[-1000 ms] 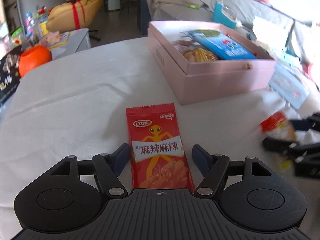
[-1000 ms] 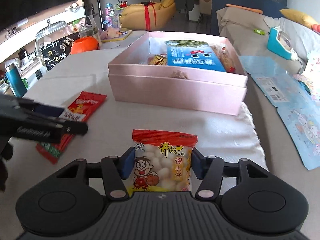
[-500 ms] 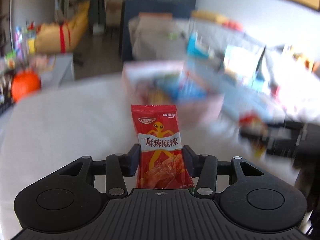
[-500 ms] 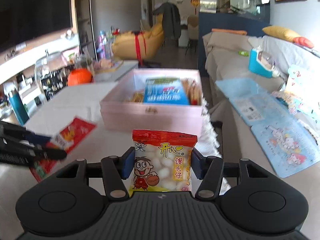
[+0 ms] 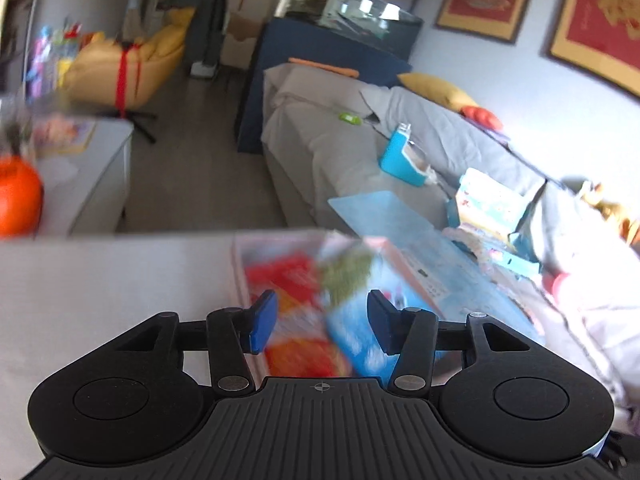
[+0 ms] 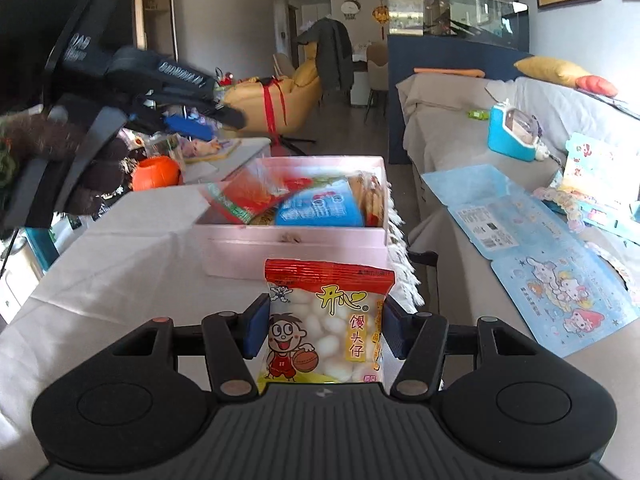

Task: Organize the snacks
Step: 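Drop the candy bag into the box with the right tool while the left drops the red packet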

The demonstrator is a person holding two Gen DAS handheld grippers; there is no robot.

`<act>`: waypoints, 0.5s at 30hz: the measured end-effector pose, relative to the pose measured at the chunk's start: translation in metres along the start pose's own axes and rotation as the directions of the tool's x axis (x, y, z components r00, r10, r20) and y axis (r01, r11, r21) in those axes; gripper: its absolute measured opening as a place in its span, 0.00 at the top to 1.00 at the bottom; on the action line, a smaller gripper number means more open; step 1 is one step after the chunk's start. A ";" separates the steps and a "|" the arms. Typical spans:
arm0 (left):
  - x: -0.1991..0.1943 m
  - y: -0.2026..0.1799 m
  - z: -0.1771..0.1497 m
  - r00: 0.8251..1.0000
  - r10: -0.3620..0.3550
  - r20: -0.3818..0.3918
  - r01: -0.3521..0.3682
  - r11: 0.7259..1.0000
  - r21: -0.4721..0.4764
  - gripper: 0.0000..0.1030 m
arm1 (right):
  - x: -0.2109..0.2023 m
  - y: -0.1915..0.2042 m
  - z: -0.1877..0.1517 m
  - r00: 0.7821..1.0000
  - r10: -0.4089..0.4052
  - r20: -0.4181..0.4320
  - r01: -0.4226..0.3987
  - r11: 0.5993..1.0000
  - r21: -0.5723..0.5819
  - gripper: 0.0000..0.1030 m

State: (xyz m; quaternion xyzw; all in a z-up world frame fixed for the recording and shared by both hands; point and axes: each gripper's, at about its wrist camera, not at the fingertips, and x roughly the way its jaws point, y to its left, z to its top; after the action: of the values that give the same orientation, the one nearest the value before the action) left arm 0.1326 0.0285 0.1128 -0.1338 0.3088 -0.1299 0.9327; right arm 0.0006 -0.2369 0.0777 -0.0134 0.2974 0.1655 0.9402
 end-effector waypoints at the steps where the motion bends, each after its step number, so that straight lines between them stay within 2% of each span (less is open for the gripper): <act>1: -0.005 0.006 -0.013 1.000 -0.012 -0.005 0.012 1.000 -0.017 0.47 | 0.003 -0.002 0.001 1.000 0.001 -0.008 -0.001 1.000 0.007 0.45; 3: -0.017 0.014 -0.038 1.000 -0.013 -0.006 0.013 1.000 -0.026 0.47 | 0.008 -0.005 0.008 1.000 0.010 -0.013 -0.010 1.000 0.021 0.45; 6: -0.032 0.017 -0.071 1.000 0.011 -0.003 -0.011 1.000 -0.029 0.47 | 0.014 -0.002 0.034 0.998 0.049 0.028 -0.050 0.998 0.031 0.45; 9: -0.041 0.014 -0.094 0.998 0.055 -0.032 -0.055 0.998 -0.007 0.47 | 0.034 0.003 0.086 0.992 0.099 0.074 -0.104 0.993 0.059 0.44; 10: -0.044 0.013 -0.100 0.996 0.084 -0.037 -0.083 0.996 0.013 0.47 | 0.043 0.004 0.106 0.988 0.127 0.091 -0.134 0.989 0.070 0.40; 11: -0.047 0.011 -0.106 0.992 0.124 -0.036 -0.122 0.992 0.044 0.47 | 0.055 0.006 0.126 0.984 0.148 0.098 -0.155 0.985 0.075 0.27; 12: -0.049 0.011 -0.109 0.988 0.152 -0.033 -0.150 0.986 0.068 0.47 | 0.066 0.008 0.140 0.985 0.144 0.094 -0.152 0.985 0.079 0.21; 15: -0.061 0.018 -0.126 0.974 0.225 -0.025 -0.221 0.968 0.115 0.47 | 0.096 0.015 0.163 0.996 0.073 0.049 -0.076 0.995 0.065 0.19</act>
State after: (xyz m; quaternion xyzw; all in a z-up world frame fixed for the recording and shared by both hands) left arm 0.0113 0.0435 0.0429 -0.0433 0.3318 -0.0437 0.9414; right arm 0.1596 -0.1731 0.1589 0.0329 0.2809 0.1910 0.9400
